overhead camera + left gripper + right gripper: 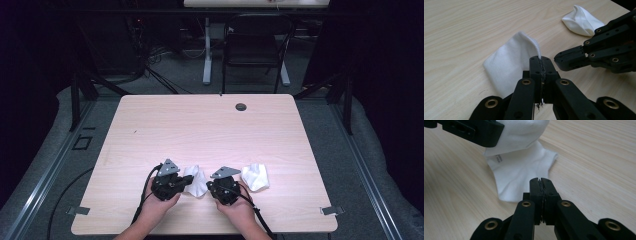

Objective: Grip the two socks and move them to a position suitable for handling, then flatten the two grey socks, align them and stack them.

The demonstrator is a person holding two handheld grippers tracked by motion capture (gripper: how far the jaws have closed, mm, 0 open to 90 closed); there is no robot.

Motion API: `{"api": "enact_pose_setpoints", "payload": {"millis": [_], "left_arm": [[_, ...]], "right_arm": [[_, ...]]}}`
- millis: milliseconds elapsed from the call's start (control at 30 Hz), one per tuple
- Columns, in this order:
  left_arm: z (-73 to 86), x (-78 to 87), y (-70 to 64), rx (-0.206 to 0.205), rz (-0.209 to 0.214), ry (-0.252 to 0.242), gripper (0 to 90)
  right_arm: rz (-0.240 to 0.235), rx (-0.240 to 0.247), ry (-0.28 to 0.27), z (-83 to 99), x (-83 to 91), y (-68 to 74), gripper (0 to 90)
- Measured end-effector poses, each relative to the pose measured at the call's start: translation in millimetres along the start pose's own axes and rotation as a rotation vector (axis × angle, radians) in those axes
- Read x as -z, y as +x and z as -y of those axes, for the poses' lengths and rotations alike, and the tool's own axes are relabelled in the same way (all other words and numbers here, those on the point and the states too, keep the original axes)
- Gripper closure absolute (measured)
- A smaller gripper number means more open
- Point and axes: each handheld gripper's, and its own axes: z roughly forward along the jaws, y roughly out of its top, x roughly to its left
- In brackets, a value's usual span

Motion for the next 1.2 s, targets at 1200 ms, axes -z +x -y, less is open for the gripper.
{"api": "enact_pose_setpoints", "payload": {"millis": [1200], "left_arm": [[42.3, 38.1, 32.2, 0.119, -0.113, 0.046, 87.9]], "right_arm": [[-0.041, -0.016, 0.023, 15.0, 15.4, -1.1, 90.0]]}}
